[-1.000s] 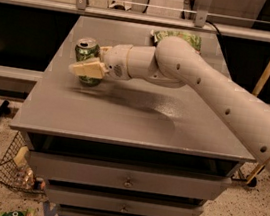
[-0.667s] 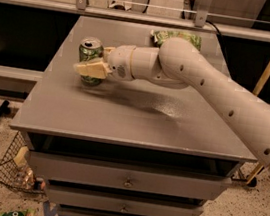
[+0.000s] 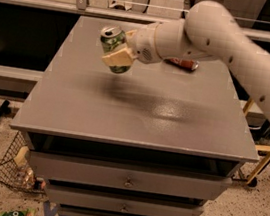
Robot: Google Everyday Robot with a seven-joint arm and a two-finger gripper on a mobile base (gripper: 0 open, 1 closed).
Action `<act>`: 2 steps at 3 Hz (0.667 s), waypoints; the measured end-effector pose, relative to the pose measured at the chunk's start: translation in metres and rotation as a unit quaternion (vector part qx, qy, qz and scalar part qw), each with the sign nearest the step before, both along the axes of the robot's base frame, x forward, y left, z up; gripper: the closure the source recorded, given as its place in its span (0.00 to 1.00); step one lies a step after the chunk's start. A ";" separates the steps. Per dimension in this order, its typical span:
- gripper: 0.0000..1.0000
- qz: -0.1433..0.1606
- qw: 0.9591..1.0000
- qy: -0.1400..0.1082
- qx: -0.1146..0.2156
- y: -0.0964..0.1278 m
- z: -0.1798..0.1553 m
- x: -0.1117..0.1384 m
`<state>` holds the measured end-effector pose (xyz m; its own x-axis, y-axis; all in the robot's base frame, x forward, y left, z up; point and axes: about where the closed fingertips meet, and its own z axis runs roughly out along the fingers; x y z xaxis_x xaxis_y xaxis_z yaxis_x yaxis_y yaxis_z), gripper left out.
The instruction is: Knock green can over
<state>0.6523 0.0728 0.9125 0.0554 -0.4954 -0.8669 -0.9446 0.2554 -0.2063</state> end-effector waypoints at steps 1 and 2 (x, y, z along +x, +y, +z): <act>1.00 0.013 0.990 -0.043 -0.130 -0.023 0.024 0.010; 1.00 0.059 0.958 -0.082 -0.269 -0.026 0.022 0.018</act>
Offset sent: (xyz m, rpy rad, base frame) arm -0.0131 -0.0637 -0.0039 -1.1325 -0.1011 0.4355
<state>0.6700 0.0466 0.9342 0.2522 -0.8495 -0.4633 -0.9042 -0.0364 -0.4255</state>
